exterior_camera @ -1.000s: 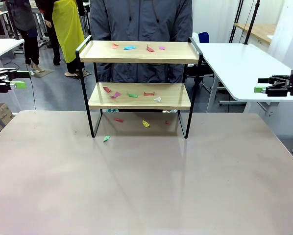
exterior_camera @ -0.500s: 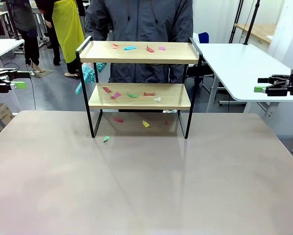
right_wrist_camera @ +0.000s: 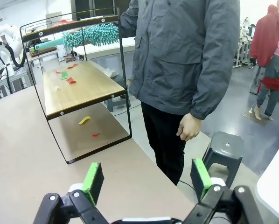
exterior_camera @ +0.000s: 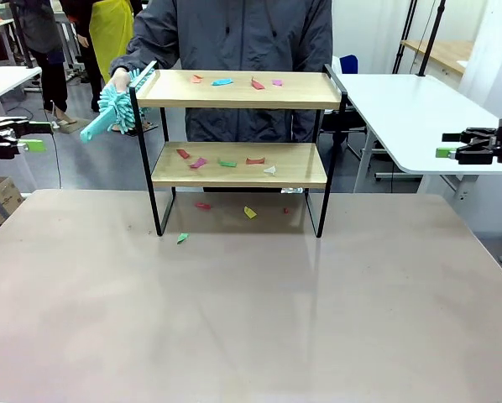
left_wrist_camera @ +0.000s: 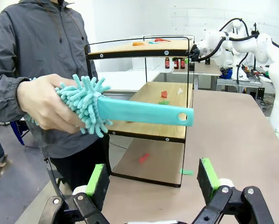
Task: Clean the shelf.
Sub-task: Pick up the Duster handed by the human.
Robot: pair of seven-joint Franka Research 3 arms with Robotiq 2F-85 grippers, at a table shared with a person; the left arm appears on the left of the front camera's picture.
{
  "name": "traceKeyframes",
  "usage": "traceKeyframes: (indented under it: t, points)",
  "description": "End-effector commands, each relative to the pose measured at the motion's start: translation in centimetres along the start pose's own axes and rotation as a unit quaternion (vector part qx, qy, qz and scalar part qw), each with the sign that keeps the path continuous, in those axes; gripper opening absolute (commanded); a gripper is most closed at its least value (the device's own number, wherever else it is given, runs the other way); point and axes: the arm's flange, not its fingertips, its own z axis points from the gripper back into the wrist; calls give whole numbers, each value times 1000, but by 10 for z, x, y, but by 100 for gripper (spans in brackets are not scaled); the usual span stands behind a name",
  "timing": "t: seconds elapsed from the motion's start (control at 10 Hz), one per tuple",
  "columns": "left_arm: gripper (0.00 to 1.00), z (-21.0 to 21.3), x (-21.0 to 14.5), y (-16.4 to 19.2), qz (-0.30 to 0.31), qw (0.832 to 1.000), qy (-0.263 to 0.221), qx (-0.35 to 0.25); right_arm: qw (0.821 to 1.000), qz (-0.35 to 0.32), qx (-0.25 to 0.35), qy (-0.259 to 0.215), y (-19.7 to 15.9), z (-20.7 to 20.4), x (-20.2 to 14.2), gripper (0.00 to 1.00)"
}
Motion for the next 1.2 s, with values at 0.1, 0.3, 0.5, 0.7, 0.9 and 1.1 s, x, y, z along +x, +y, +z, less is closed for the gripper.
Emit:
traceKeyframes:
  t: [0.1,0.3,0.5,0.7,0.9,1.1]
  points:
    - [100,0,2,0,-6,1000,1,0,1000,-9,-8,2,4,-2,8,100]
    - [100,0,2,0,-6,1000,1,0,1000,-9,-8,2,4,-2,8,100]
    - [100,0,2,0,-6,1000,1,0,1000,-9,-8,2,4,-2,8,100]
    - [100,0,2,0,-6,1000,1,0,1000,-9,-8,2,4,-2,8,100]
    - [100,0,2,0,-6,1000,1,0,1000,-9,-8,2,4,-2,8,100]
    - [100,3,28,-5,12,999,28,25,1000,-9,-8,2,4,-2,8,100]
